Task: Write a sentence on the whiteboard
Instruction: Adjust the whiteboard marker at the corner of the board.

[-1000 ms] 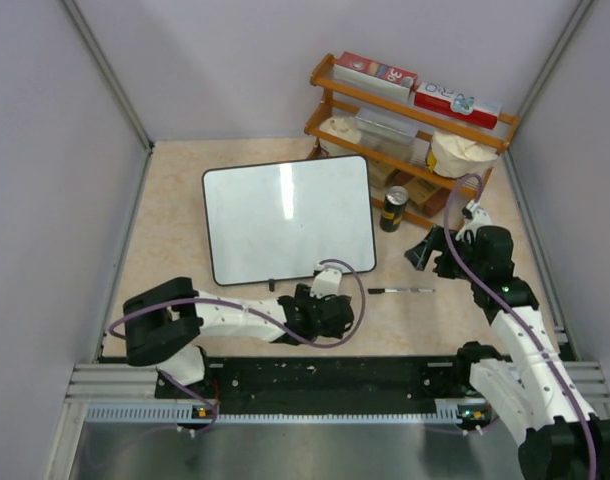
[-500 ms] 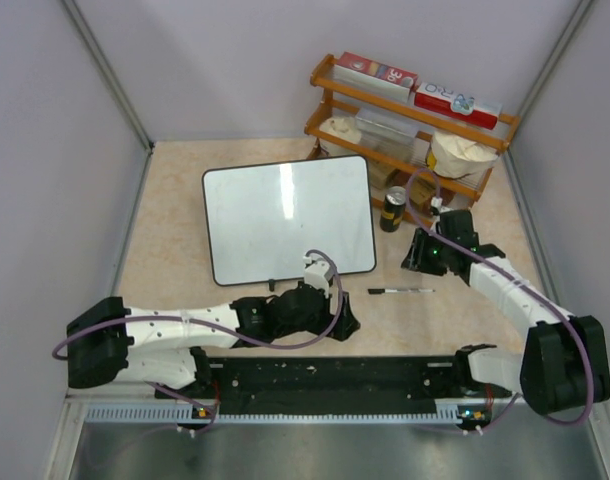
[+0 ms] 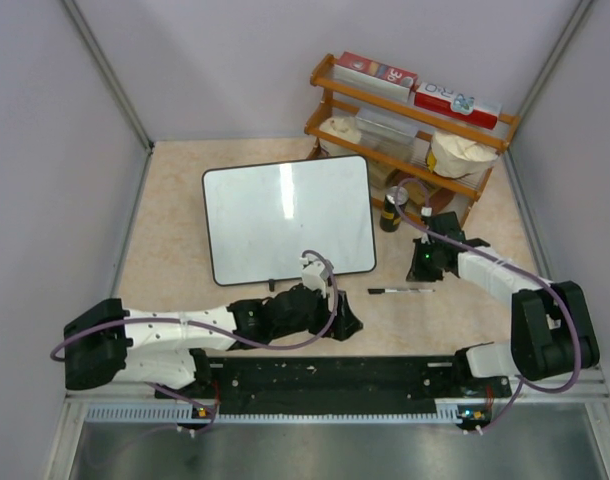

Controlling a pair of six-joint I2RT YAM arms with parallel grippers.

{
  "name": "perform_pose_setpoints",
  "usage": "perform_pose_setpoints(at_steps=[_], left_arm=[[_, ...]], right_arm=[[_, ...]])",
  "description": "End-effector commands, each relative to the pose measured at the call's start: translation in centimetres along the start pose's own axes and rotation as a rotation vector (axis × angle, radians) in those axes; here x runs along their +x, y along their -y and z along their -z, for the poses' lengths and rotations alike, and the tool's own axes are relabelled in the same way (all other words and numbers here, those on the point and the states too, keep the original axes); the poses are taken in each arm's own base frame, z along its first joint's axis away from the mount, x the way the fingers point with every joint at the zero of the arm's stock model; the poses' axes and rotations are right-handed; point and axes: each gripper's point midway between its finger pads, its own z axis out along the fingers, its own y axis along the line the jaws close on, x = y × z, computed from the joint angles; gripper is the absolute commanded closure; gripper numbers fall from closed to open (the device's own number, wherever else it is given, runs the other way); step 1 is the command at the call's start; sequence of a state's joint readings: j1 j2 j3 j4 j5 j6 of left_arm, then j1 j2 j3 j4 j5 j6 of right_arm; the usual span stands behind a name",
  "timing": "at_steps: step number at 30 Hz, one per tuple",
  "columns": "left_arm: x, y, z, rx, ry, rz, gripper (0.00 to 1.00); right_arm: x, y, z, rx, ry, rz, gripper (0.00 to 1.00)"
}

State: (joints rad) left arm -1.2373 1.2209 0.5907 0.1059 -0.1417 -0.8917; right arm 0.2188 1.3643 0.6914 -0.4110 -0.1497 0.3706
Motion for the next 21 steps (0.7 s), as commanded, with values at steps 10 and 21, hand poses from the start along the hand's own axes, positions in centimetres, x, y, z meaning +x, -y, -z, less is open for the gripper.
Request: perform_pose_setpoints(at_steps=[10, 21], left_arm=[[-2.8, 1.6, 2.0, 0.071, 0.101, 0.049, 0.14], [-0.7, 1.3, 0.4, 0.077, 0.023, 0.055, 0.23]], right_arm=[[5.4, -2.2, -0.8, 0.003, -0.108, 0.076, 1.0], [6.7, -4.7, 1.2, -0.132, -0.119, 0.092, 1.0]])
